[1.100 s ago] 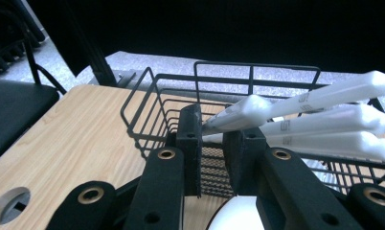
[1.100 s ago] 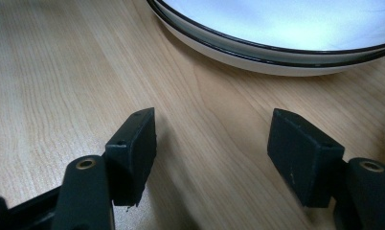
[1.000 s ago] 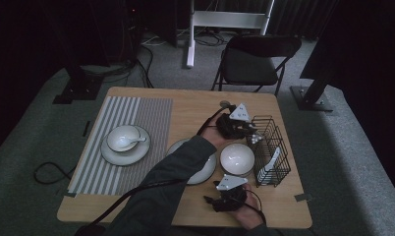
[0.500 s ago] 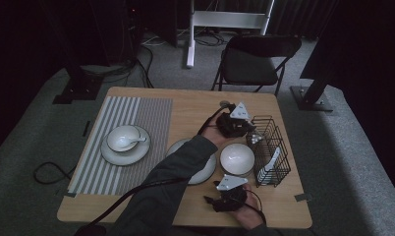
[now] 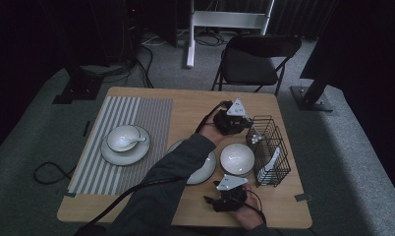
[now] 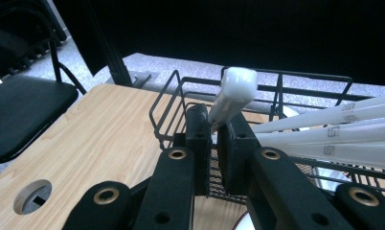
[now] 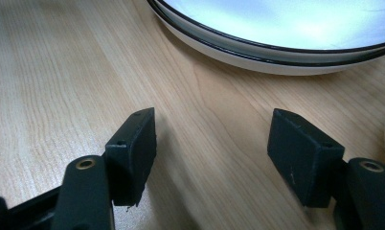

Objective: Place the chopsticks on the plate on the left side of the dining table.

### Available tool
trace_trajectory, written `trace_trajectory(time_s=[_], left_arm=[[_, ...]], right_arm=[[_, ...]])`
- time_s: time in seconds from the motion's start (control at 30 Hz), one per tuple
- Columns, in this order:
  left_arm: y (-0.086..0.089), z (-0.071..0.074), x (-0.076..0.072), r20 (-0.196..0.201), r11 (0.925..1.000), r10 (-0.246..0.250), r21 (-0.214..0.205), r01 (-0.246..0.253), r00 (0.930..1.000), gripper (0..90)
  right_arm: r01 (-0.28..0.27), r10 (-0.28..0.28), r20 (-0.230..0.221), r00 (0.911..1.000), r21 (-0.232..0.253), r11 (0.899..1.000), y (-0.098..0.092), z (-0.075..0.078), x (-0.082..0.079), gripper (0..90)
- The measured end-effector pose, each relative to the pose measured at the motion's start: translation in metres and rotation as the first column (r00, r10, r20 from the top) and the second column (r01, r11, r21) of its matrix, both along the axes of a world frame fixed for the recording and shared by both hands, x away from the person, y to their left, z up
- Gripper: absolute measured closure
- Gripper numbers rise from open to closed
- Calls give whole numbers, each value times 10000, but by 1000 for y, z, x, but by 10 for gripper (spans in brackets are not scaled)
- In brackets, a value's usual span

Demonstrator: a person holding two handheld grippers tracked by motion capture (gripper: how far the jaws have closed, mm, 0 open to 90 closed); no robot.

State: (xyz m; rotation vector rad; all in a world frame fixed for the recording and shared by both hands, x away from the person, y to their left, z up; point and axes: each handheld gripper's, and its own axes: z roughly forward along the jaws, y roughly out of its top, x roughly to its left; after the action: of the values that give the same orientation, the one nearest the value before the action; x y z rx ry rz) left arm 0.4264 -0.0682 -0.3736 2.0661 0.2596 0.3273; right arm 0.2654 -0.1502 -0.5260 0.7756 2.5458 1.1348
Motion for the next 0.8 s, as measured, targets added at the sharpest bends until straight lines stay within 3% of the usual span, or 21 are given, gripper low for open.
trace_trajectory(time_s=[0.53,0.8], left_arm=[[12,15,-3,97,9991,-107,-418,111,9999,849],[21,23,-3,-24,9959,-179,-889,176,9998,849]], right_arm=[[-2,2,-19,10000,8,10000,0,0,0,335],[1,-1,-15,10000,5,10000,0,0,0,334]])
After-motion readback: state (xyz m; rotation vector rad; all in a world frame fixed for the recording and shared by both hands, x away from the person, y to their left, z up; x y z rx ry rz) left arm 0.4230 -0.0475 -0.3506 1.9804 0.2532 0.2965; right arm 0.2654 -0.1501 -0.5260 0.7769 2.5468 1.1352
